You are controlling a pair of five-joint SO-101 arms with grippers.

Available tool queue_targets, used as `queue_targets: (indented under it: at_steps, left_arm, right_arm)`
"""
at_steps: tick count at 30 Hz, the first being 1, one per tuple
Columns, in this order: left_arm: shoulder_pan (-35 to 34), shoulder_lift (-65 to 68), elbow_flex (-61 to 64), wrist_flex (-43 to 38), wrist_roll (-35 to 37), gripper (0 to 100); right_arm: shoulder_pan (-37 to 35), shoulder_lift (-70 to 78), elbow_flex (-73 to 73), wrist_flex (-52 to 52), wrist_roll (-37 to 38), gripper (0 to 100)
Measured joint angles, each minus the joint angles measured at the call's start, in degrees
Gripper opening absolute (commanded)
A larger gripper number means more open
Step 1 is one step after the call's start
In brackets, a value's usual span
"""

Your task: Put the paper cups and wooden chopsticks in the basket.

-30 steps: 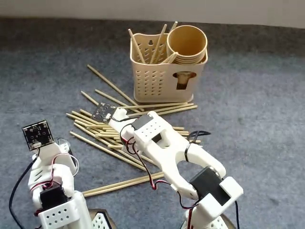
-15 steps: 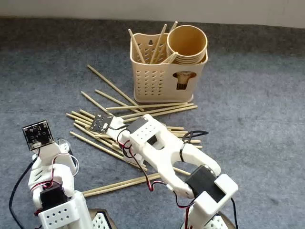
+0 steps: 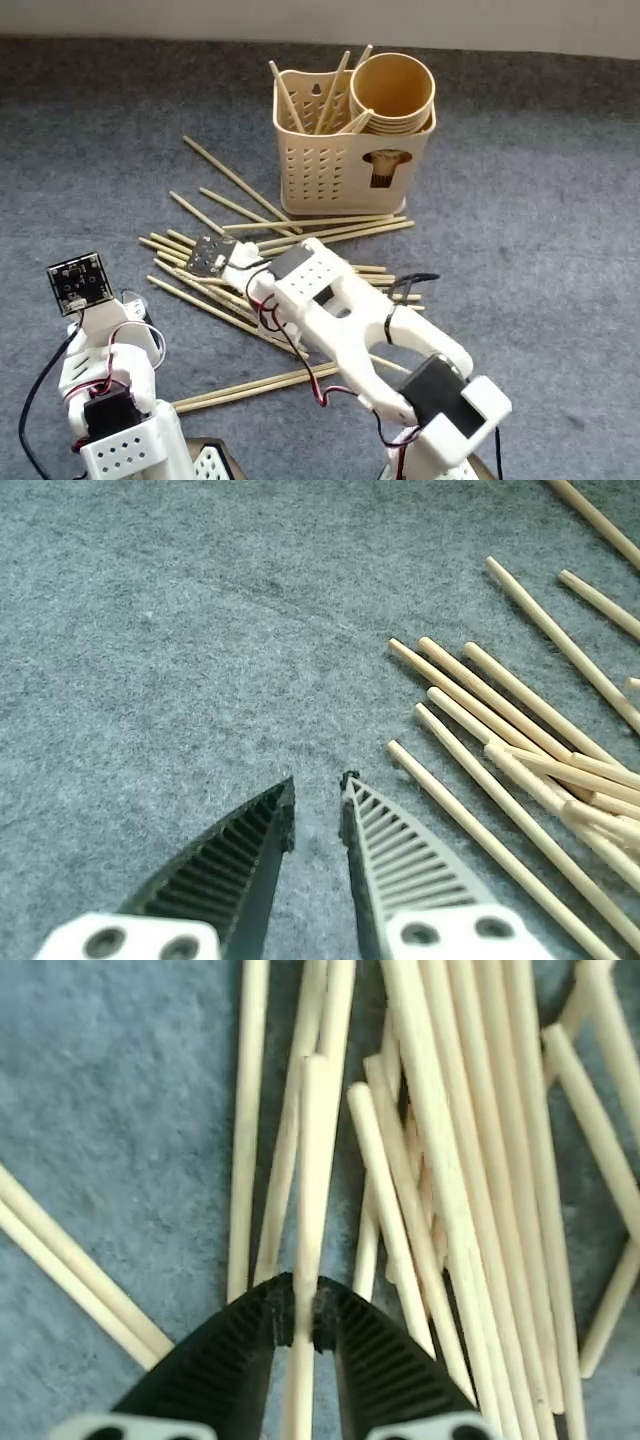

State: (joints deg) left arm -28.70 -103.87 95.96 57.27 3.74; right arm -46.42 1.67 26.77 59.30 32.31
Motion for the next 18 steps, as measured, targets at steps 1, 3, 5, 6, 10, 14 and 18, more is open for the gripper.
queue_targets:
  at_steps: [1,3,5,6,10,14,18]
  left_arm:
    - [0.0,0.0,0.0,0.0,0.0,9]
    - [0.0,0.0,0.0,0.0,0.0,9]
    - [0.0,0.0,0.0,0.0,0.0,9]
    - [0.0,0.0,0.0,0.0,0.0,9]
    - [0.0,0.0,0.0,0.0,0.0,9]
    - [0.0,0.0,0.0,0.0,0.0,9]
    - [0.0,0.0,0.0,0.0,0.0,9]
  right_arm:
    - [0.5,-1.1,0.0,0.5,0.0,0.5]
    - [1.6,-2.6,0.0,1.6,0.0,0.5]
    - [2.1,-4.0,0.0,2.7,0.0,0.5]
    - [2.2,-4.8,0.0,3.3,0.0,0.5]
    - [2.4,-9.8,0.0,5.8,-0.4,0.5]
    - [2.8,-16.3,1.1,6.8,-2.8,0.5]
    - [3.3,-22.7,4.3,6.8,-3.6,0.5]
